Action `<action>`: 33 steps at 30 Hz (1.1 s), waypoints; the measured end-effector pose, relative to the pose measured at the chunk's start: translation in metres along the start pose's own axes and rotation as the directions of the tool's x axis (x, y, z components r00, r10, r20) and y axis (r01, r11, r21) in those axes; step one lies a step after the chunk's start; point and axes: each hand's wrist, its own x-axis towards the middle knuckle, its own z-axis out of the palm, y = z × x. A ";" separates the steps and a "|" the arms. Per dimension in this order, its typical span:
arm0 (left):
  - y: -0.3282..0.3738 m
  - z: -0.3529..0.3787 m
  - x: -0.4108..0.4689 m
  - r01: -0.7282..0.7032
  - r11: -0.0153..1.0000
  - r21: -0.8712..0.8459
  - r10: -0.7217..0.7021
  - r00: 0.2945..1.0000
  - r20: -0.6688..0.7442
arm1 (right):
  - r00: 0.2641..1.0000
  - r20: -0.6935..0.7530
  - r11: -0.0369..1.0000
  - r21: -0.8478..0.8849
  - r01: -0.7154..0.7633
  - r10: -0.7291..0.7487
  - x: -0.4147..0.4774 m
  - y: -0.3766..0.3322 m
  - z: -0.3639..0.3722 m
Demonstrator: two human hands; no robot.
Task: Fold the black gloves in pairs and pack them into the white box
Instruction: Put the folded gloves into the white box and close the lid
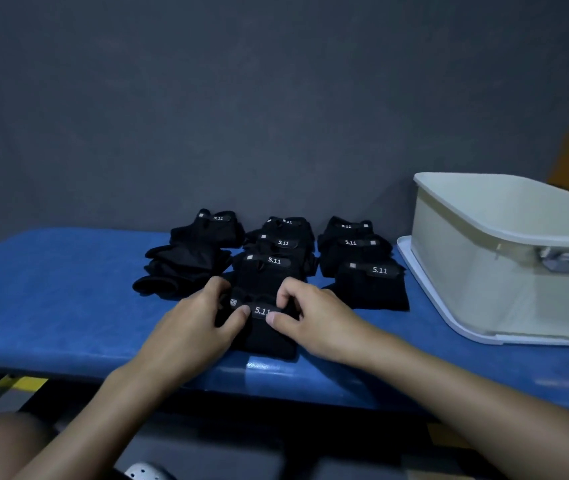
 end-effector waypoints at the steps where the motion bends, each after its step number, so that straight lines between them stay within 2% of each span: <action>1: 0.000 -0.001 0.000 0.012 0.999 0.030 -0.013 1.000 0.009 | 1.000 0.002 1.000 -0.006 0.003 -0.003 -0.001 0.000 0.000; 4: 0.002 -0.001 0.001 0.032 0.999 0.034 -0.032 0.999 0.022 | 1.000 0.017 1.000 -0.011 0.003 -0.003 -0.003 0.000 0.002; 9: 0.000 -0.001 0.005 0.064 0.972 -0.227 -0.060 0.998 0.026 | 0.999 0.005 0.999 -0.003 -0.032 0.032 -0.007 0.001 0.003; 14: 0.001 -0.001 0.007 0.032 0.899 -0.437 -0.018 0.999 0.037 | 0.999 0.033 0.998 0.046 -0.033 0.031 -0.009 0.008 0.002; 19: 0.018 -0.017 0.010 -0.134 0.852 -0.506 0.160 0.987 0.008 | 0.995 0.100 0.969 0.246 -0.033 0.009 -0.010 0.016 -0.013; 25: 0.060 -0.050 0.041 -0.281 0.790 -0.545 0.378 0.923 0.073 | 0.994 0.079 0.854 0.519 0.022 -0.074 -0.018 0.007 -0.067; 29: 0.106 -0.064 0.071 -0.329 0.752 -0.571 0.479 0.868 0.131 | 0.998 -0.040 0.826 0.560 0.067 -0.054 -0.022 0.006 -0.118; 33: 0.161 -0.067 0.105 -0.403 0.710 -0.577 0.568 0.812 0.133 | 0.984 -0.162 0.859 0.490 0.149 -0.078 -0.031 0.009 -0.173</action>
